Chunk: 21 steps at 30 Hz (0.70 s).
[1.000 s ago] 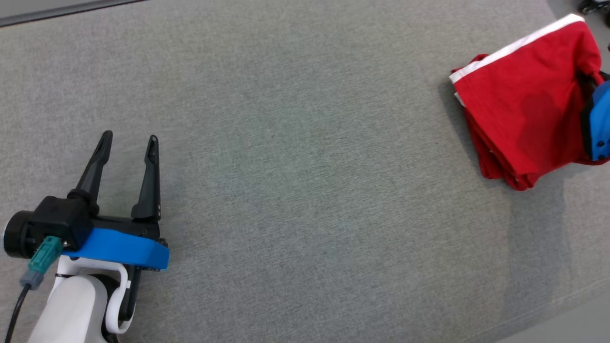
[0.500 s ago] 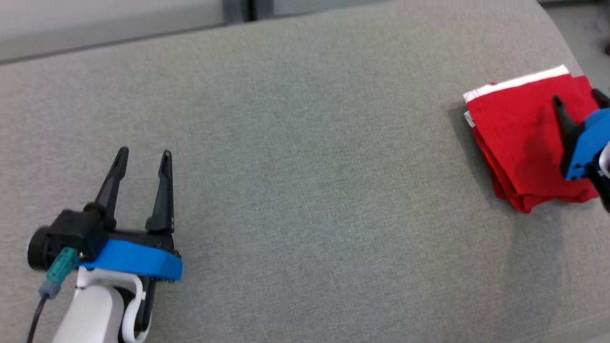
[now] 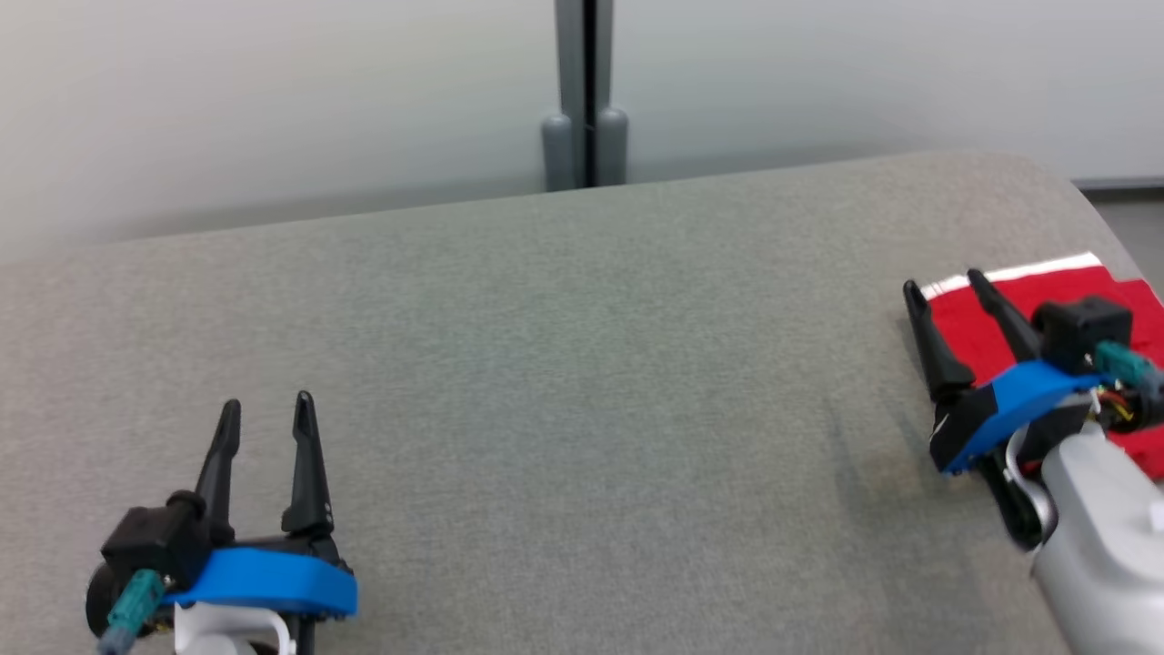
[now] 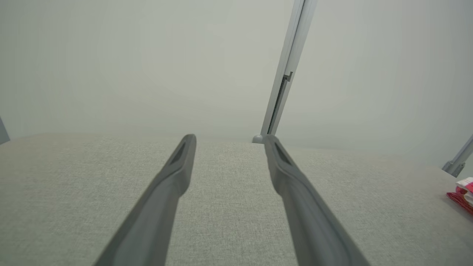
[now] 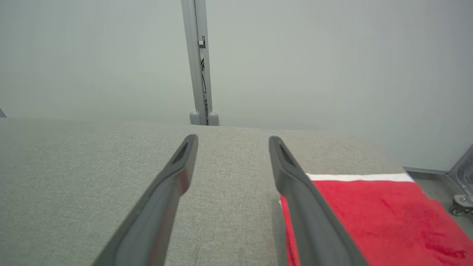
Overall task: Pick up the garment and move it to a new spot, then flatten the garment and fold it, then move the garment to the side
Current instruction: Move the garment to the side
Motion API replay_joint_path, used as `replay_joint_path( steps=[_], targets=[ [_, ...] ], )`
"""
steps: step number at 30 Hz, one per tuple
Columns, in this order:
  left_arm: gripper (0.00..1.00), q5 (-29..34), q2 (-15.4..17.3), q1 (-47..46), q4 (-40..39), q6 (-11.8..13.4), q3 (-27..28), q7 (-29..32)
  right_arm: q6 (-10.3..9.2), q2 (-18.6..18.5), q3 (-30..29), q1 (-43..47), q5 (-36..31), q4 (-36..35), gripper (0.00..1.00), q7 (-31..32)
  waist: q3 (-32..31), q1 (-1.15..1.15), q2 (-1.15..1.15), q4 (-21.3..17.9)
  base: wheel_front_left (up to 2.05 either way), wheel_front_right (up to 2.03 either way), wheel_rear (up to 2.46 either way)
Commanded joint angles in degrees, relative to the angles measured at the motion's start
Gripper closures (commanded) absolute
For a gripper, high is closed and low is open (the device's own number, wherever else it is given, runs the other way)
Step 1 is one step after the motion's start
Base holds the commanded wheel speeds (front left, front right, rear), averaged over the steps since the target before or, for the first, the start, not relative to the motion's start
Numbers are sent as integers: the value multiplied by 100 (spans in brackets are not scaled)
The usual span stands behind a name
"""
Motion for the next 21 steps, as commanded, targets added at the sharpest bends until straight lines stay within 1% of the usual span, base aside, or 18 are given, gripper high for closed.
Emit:
replay_joint_path(
  steps=[1, 2, 4, 7, 9, 12, 16, 21],
  targets=[
    [0, 9, -54, 103, -27, 60, 5, -40, 3, 128, -250, 331, -90, -296, 0, -36, -75, 2, 0, 91, 0, 0, 0],
    [0, 5, -82, 147, -40, 85, 22, -51, 4, 191, -469, 566, -191, -541, 0, -38, -120, 2, 0, 149, 0, 0, 0],
    [0, -25, -151, 240, -54, 114, 43, -58, 4, 452, -807, 1081, -417, -1033, 0, -35, -198, 2, 0, 239, 0, 0, 0],
    [0, -39, -179, 372, 0, 73, 11, -63, 3, 805, -1218, 1706, -817, -1661, 0, -29, -292, 2, 0, 331, 0, 0, 0],
    [0, -61, -207, 428, 43, 61, 27, -74, 3, 1065, -1385, 2059, -1033, -2003, 0, 77, -341, 2, 0, 363, 0, 0, 0],
    [0, -94, -227, 528, 130, 19, 63, -84, 3, 1289, -1548, 2424, -1355, -2405, 0, 305, -403, 2, 0, 377, 0, 0, 0],
    [0, -93, -252, 598, 232, -29, 117, -98, 3, 1458, -1724, 2683, -1628, -2796, 0, 521, -459, 2, 0, 365, 0, 0, 0],
    [0, -105, -248, 612, 377, -131, 177, -100, 4, 1585, -1864, 2874, -1774, -3099, 0, 689, -522, 2, 0, 339, 0, 0, 0]
  ],
)
